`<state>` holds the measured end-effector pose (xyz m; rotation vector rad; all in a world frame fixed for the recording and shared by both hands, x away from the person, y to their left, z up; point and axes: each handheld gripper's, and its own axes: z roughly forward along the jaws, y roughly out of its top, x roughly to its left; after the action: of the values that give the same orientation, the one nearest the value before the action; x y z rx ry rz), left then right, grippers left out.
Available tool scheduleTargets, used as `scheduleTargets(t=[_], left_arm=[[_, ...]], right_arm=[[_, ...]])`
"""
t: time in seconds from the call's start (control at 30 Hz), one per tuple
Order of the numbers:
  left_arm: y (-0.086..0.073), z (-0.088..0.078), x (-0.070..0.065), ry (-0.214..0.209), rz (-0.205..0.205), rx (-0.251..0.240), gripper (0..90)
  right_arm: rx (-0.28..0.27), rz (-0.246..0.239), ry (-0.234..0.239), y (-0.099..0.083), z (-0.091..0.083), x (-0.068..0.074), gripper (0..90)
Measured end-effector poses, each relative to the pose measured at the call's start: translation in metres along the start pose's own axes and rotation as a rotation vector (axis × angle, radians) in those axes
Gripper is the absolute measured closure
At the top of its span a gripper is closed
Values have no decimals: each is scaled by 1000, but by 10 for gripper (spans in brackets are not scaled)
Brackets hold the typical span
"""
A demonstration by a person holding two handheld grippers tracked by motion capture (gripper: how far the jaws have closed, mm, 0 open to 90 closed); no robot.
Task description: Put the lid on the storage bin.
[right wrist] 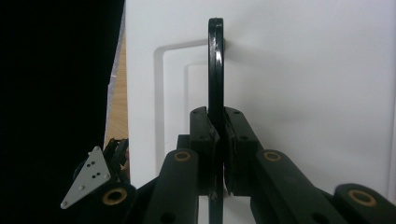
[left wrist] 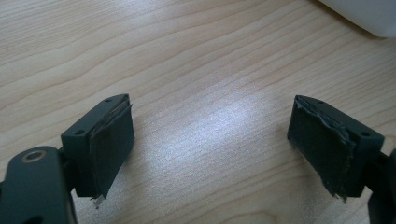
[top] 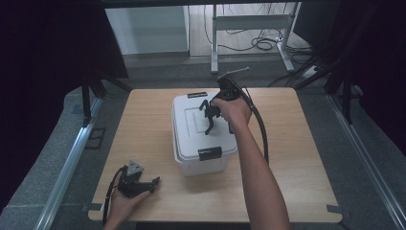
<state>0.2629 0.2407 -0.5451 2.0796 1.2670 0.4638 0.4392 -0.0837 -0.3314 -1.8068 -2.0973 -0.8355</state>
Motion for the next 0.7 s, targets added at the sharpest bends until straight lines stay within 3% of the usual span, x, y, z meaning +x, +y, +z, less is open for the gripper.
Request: scheduleTargets(t=[0.37, 0.7], left_arm=[[0, 0, 0, -2, 0, 0, 145], [0, 0, 0, -3, 8, 4, 145]], right_arm=[[8, 6, 7, 2, 12, 7, 836], [16, 26, 4, 3, 27, 4, 838]])
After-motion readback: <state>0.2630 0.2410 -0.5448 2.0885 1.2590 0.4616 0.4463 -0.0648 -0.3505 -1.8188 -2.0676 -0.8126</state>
